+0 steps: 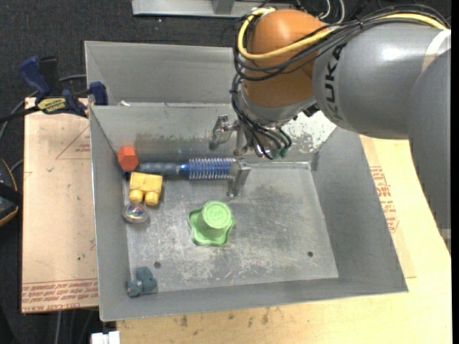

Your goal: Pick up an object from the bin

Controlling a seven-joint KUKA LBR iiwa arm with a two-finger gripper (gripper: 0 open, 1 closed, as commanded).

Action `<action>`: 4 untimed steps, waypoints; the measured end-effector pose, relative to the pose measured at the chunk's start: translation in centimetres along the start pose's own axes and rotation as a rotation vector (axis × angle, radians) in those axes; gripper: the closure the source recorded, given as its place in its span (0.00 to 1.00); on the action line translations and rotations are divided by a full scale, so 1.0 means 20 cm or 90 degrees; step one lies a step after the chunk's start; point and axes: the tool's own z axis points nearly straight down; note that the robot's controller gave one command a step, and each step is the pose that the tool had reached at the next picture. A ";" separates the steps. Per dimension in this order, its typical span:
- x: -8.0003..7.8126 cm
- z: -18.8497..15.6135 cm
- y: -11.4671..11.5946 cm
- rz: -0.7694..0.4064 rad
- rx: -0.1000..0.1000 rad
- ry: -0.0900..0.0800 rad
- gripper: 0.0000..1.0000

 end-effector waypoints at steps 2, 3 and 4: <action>-0.03 -0.06 0.02 -0.053 0.000 0.000 0.00; 0.00 0.27 0.06 0.079 0.001 -0.006 0.00; -0.08 0.41 0.00 0.063 -0.002 -0.003 0.00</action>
Offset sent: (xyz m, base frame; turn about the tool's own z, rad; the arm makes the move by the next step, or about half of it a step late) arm -0.0117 -0.0060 -0.0900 -0.2501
